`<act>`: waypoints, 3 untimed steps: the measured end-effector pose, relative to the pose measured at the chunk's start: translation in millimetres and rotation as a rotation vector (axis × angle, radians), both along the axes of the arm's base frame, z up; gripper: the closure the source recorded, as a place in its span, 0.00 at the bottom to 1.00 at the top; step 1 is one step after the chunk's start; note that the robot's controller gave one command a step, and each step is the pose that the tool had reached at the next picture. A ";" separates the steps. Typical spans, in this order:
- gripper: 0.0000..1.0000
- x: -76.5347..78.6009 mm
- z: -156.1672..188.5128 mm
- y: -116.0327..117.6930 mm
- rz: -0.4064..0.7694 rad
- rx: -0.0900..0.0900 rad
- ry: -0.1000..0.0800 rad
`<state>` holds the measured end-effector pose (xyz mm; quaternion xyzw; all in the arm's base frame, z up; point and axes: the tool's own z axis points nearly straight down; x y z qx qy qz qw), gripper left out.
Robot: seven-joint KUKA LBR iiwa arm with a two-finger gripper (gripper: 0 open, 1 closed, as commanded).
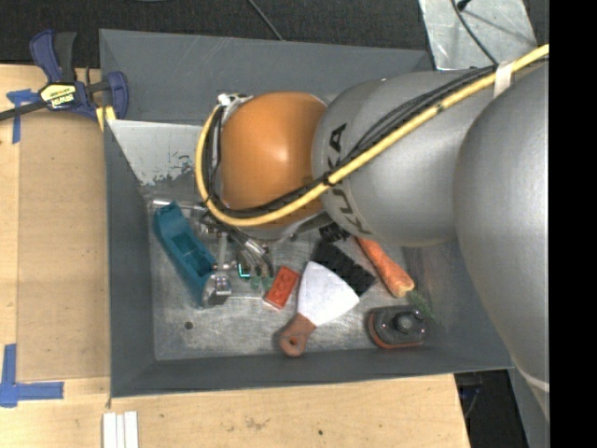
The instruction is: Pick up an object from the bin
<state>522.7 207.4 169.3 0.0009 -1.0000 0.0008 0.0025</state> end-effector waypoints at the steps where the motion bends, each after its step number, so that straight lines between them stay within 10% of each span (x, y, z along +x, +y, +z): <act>1: 0.00 1.9 3.7 -0.2 -0.002 0.003 -0.007; 2: 1.00 28.2 -89.4 -29.3 -0.076 -0.006 0.018; 3: 1.00 28.2 -89.4 -29.2 -0.076 -0.006 0.018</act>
Offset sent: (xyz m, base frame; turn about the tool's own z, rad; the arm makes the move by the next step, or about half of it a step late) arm 0.0283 -0.0287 -0.0993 0.0784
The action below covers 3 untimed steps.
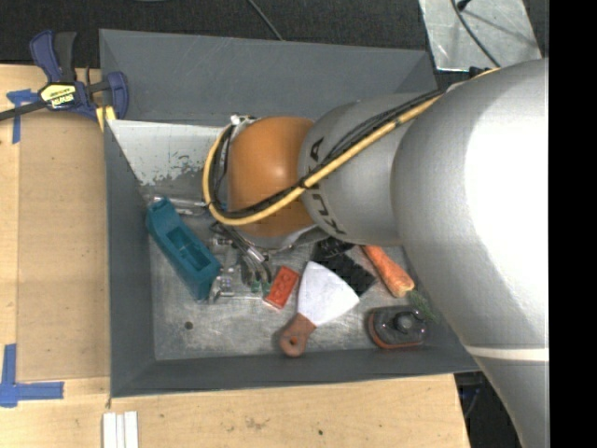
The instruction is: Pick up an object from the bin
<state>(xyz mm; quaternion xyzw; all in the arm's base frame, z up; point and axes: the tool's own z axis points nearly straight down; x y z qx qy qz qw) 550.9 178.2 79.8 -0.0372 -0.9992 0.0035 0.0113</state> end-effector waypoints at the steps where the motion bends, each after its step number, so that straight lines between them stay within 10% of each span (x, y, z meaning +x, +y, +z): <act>1: 1.00 -5.3 13.5 -4.6 0.015 0.000 -0.006; 2: 1.00 -5.6 46.4 -11.7 0.046 -0.006 0.003; 3: 1.00 -8.9 80.0 -13.6 0.055 0.007 -0.025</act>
Offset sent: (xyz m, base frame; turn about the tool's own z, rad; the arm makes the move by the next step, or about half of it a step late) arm 0.0002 -0.0077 0.0589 -0.0534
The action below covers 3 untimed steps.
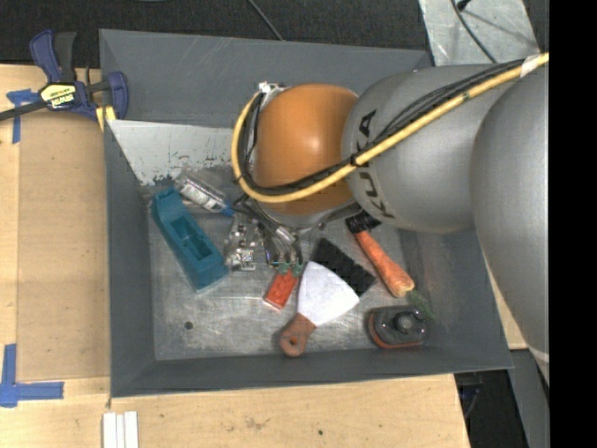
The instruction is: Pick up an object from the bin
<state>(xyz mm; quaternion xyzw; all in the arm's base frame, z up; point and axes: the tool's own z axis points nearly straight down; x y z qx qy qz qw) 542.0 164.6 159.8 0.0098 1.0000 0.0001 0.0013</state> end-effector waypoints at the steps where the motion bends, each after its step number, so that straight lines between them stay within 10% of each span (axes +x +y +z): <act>1: 0.00 5.2 -18.5 9.4 -0.078 0.000 0.002; 2: 0.00 5.4 -19.1 10.0 -0.079 0.000 0.002; 3: 1.00 24.7 -78.0 57.0 -0.141 -0.015 -0.008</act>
Offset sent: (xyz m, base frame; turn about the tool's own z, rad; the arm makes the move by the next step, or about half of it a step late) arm 0.0000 0.0000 0.0000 0.0000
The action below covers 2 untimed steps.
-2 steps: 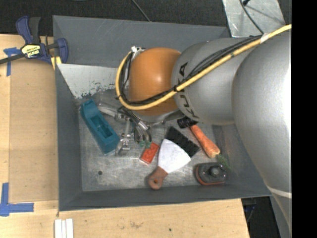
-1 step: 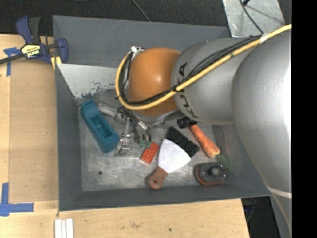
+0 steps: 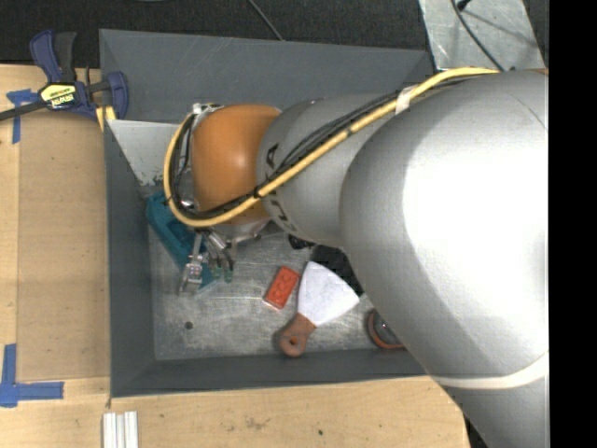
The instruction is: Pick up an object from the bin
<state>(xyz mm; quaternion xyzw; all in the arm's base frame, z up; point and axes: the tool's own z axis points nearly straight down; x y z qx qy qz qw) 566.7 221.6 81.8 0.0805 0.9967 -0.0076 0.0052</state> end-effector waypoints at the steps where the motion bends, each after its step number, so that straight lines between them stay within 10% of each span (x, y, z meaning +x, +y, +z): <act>1: 1.00 0.0 0.0 0.0 0.000 0.000 0.000; 2: 1.00 7.8 0.1 -2.5 0.090 -0.012 0.004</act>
Offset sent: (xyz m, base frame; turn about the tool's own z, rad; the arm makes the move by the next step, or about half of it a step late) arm 0.0116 0.0224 -0.0118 -0.3157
